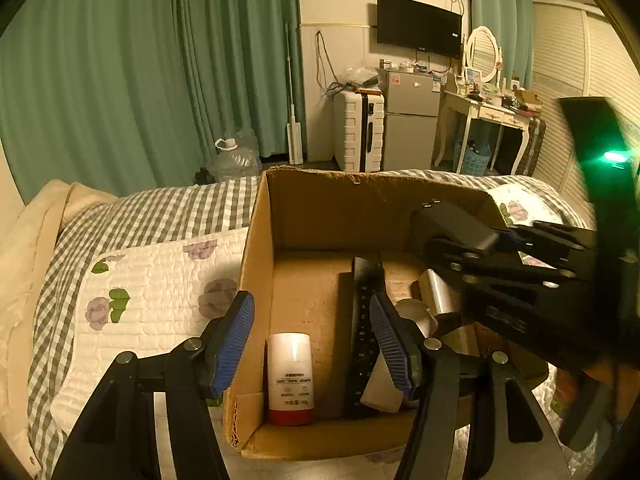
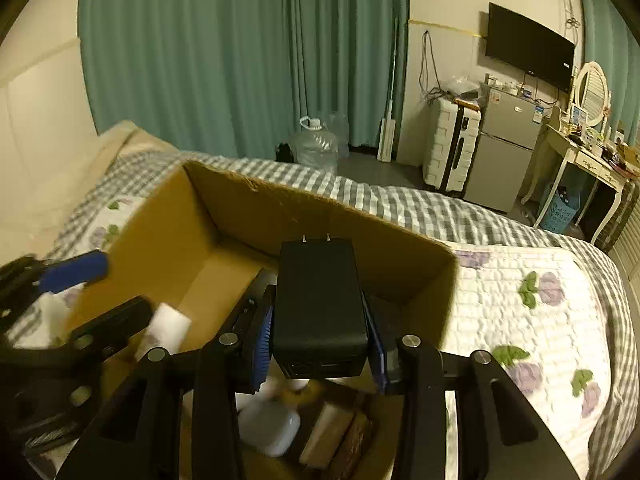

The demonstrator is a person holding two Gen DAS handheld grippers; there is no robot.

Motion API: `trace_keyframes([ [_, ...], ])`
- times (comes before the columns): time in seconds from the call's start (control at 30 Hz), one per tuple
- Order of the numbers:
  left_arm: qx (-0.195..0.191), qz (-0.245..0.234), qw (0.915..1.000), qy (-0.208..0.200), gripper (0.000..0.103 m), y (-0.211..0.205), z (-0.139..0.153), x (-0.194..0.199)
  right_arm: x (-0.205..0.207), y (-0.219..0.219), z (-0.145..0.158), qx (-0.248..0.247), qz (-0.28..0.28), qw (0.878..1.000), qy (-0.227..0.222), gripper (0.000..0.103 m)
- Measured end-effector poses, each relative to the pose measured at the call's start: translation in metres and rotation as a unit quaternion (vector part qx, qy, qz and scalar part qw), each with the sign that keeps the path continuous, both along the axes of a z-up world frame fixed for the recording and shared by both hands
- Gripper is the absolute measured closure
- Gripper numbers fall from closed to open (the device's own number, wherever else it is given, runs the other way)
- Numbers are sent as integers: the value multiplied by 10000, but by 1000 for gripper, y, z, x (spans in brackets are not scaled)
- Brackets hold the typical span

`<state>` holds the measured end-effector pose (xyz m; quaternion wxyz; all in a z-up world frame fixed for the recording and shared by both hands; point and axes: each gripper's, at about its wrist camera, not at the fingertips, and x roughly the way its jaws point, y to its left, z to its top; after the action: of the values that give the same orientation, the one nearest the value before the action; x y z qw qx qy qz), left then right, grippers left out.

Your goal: Organize rigid objects

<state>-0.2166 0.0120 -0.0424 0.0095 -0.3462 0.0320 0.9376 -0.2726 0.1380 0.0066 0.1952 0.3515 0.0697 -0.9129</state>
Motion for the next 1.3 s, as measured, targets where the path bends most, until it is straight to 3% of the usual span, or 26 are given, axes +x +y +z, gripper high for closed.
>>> trace_keyframes([
  [0.17, -69, -28, 9999, 104, 40, 1, 3, 6, -11, -6, -11, 67, 45, 10000, -40, 61],
  [0.2, -87, -14, 9999, 129, 40, 2, 6, 8, -7, -4, -7, 57, -9, 9999, 95, 56],
  [0.23, -100, 12, 9998, 165, 40, 1, 10, 11, -4, -2, -3, 44, -67, 9998, 158, 44],
  [0.27, -107, 35, 9997, 204, 40, 1, 14, 14, -1, 1, 2, 18, -120, 9997, 189, 42],
  [0.6, 7, 197, 9938, 1098, 32, 2, 107, 97, 89, 41, 97, 3, -581, 9949, 825, 36],
  [0.77, 16, 242, 9883, 1504, 27, 1, 150, 143, 148, 49, 148, -12, -651, 9902, 1232, 25],
  [0.93, 139, 207, 9837, 1780, 22, -2, 181, 180, 204, 48, 184, 14, -672, 9852, 1578, 6],
  [0.97, 142, 209, 9830, 1817, 22, -3, 185, 185, 213, 47, 189, 27, -691, 9843, 1625, 1],
  [1.13, 38, 176, 9804, 1962, 21, -1, 191, 208, 248, 45, 202, 60, -733, 9824, 1715, 0],
  [1.3, -120, 139, 9798, 1989, 21, 4, 170, 213, 258, 45, 189, 17, -842, 9836, 1598, 0],
])
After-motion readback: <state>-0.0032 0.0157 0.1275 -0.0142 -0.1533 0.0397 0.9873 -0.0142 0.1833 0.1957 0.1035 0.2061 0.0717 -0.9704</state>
